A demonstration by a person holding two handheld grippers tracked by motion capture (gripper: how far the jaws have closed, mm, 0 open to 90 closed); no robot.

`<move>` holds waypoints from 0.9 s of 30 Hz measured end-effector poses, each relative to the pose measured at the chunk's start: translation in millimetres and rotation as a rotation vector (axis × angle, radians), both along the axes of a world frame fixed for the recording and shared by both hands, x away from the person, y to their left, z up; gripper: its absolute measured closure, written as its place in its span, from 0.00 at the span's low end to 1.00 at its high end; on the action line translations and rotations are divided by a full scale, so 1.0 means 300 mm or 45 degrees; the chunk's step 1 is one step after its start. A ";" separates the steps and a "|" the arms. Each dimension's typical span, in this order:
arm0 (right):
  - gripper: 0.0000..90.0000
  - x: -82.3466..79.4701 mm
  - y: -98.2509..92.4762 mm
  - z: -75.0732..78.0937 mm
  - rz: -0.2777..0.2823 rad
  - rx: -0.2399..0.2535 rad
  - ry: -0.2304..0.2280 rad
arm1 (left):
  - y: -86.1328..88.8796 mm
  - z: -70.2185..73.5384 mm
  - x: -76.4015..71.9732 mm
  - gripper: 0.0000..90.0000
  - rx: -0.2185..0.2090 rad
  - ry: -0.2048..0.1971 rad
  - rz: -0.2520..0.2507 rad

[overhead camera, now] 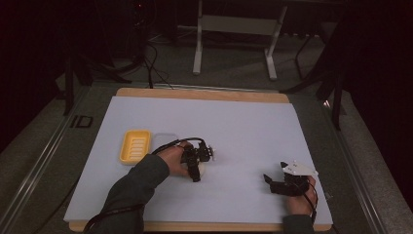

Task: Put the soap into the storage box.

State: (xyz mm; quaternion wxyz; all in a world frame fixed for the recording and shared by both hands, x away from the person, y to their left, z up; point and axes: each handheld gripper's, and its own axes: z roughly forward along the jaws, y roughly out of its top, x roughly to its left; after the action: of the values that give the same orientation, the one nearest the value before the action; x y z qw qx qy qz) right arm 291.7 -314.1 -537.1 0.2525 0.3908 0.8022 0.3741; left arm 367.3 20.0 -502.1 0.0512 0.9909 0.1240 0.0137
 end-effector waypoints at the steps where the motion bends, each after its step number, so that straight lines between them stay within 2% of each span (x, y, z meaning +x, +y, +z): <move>1: 0.18 0.000 0.000 0.000 0.000 0.000 0.000 | 0.000 0.000 0.000 0.27 0.001 0.000 -0.003; 9: 0.18 0.000 -0.001 0.000 -0.001 0.001 0.002 | -0.003 0.005 -0.001 0.27 0.023 -0.017 -0.032; 17: 0.18 0.000 0.000 0.000 0.000 0.001 0.000 | 0.020 0.028 0.005 0.27 -0.006 -0.025 -0.009; 27: 0.18 0.000 0.000 0.000 0.000 0.000 0.000 | 0.046 0.045 0.016 0.27 -0.015 -0.029 0.013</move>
State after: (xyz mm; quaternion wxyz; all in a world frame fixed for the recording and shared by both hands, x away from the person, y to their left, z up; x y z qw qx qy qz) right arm 291.7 -314.2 -537.1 0.2525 0.3907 0.8022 0.3743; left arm 372.2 33.9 -488.7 0.0583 0.9897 0.1285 0.0245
